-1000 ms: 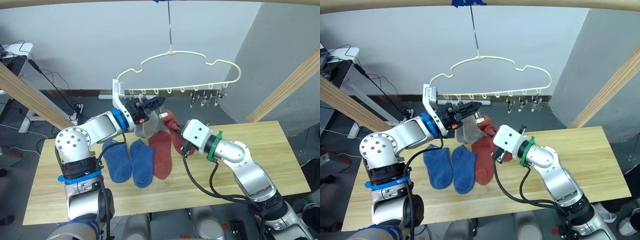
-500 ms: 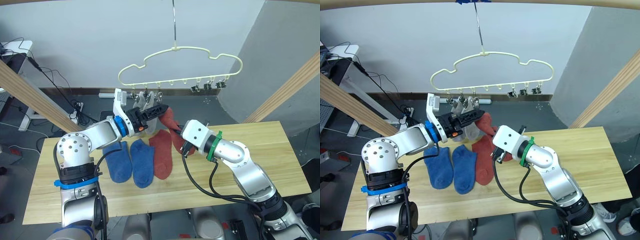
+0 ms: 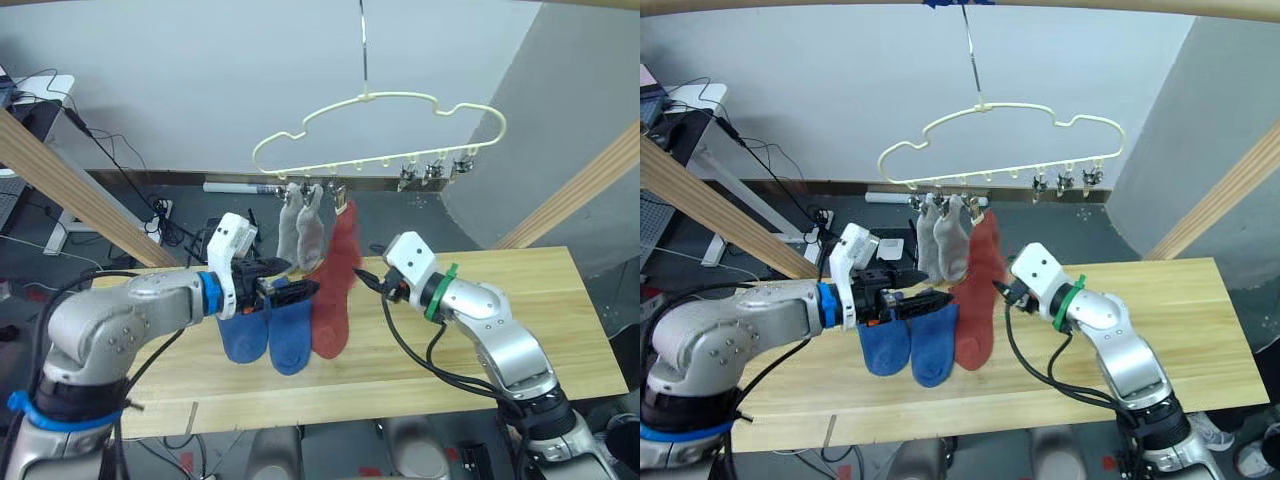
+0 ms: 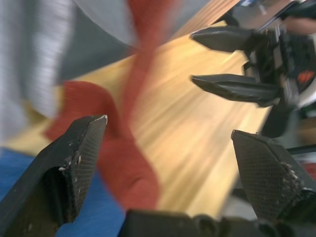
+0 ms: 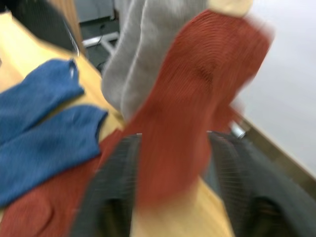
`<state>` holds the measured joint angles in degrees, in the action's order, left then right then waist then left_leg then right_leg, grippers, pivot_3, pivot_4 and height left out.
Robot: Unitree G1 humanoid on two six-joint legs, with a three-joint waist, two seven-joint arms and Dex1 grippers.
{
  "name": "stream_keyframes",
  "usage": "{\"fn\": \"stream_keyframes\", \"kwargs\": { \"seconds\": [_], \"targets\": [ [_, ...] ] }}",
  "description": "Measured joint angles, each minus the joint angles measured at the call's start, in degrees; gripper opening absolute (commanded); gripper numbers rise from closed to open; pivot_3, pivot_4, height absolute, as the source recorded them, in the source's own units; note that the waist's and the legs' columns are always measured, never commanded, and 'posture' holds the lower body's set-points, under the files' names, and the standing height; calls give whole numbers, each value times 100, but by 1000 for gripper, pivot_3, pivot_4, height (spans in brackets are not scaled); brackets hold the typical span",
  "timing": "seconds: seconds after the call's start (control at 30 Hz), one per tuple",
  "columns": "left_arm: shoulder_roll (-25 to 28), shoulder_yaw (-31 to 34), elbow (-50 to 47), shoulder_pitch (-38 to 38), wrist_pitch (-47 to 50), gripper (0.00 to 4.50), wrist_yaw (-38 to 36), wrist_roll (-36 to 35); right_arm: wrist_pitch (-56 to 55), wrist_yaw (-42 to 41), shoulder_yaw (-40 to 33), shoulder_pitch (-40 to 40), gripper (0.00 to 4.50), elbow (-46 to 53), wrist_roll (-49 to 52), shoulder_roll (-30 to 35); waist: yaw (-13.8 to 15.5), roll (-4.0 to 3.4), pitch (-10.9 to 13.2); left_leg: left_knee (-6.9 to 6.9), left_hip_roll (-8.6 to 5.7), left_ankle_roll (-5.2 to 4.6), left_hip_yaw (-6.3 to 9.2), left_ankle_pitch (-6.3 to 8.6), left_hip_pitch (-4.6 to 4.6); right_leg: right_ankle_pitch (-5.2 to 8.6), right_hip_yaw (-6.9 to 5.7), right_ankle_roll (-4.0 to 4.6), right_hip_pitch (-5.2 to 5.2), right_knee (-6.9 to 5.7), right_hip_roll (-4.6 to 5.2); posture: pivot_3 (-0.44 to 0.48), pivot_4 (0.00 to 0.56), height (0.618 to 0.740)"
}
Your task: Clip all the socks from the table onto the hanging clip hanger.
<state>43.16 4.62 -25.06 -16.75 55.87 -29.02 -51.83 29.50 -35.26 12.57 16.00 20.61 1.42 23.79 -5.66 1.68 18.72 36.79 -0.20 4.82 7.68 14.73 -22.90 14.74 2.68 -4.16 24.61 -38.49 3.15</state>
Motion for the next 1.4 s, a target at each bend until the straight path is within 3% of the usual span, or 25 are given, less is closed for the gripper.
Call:
{"fn": "stream_keyframes", "kwargs": {
  "seconds": [0.1,0.27,0.47,0.63,1.4],
  "targets": [
    [-177,44,-78,321,-698,4500,-84,507,0,-83,-180,-173,4478,13,90,192,75,3,2,2,0,0,0,0,-8,0,1,0,5,5,0,-116,335,740],
    [-2,-81,-552,803,-1637,4500,-538,1325,481,224,-737,-231,4478,536,629,-246,67,1,3,-3,3,-1,-3,0,-7,0,5,0,7,4,-1,-107,331,740],
    [-260,302,-641,1059,-2455,4500,-1338,1116,1097,1156,-1172,184,4478,1448,1047,-1085,82,0,4,-1,5,-1,-1,0,-8,0,0,-1,8,2,-2,-101,324,740],
    [-355,485,-624,1160,-2790,4500,-1554,1087,1147,1601,-1122,294,2918,1512,1052,-1228,84,0,4,-1,3,-1,-1,0,-8,0,0,0,8,3,-1,-101,317,740],
    [-532,486,-1035,993,-2613,4500,-910,785,1176,2348,-1016,647,2918,1221,875,-1296,76,0,3,3,3,-1,0,0,-7,-1,-1,1,8,-8,-2,-104,299,740]
  ]
}}
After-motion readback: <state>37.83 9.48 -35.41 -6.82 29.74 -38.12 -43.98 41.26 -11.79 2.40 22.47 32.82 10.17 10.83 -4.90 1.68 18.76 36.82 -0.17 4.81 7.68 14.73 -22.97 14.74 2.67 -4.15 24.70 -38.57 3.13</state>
